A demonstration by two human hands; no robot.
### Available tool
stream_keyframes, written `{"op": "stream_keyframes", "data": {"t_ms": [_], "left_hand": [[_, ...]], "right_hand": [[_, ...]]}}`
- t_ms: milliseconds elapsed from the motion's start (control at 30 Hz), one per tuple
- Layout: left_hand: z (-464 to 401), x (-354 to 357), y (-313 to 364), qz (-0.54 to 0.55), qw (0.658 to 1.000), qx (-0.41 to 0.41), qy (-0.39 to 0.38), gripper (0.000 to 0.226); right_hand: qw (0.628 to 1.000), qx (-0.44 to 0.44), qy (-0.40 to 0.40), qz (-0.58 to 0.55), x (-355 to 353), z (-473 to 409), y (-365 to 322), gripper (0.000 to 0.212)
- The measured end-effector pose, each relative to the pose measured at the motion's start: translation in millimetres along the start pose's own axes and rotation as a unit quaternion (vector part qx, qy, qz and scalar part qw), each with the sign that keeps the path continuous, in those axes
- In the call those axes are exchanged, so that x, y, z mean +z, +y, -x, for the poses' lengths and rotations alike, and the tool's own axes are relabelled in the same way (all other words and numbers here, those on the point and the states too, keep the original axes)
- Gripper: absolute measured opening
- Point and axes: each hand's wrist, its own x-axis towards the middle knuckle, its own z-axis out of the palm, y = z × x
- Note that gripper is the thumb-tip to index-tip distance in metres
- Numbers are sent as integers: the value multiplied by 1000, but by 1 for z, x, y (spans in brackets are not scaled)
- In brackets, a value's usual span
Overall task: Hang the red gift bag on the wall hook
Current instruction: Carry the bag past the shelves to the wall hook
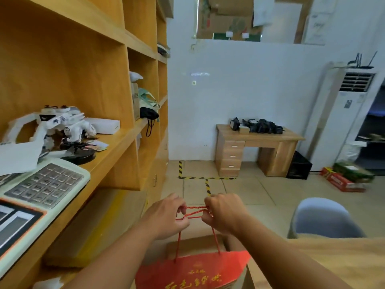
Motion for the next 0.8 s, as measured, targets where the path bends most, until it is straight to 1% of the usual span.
{"op": "stream_keyframes", "data": {"t_ms": [100,200,333,400,533,800], "left_hand": [[-41,5,-16,-42,999,15,-4,15],[-83,9,-32,-56,998,26,-5,14],[-133,16,-48,-74,997,35,7,9],[-156,18,-57,-72,997,36,12,6],[-203,23,-78,-63,997,48,11,9],[-312,36,-143,-42,997,62,16,14]], "right_hand": [[1000,-3,5,-5,14,-31,25,26],[1000,-10,11,-16,28,-63,54,21],[1000,-15,13,-17,43,-103,85,20],[1000,-12,13,-20,48,-121,98,20],[1000,-10,3,-9,62,-161,123,21],[999,6,-21,28,110,-263,172,12]]}}
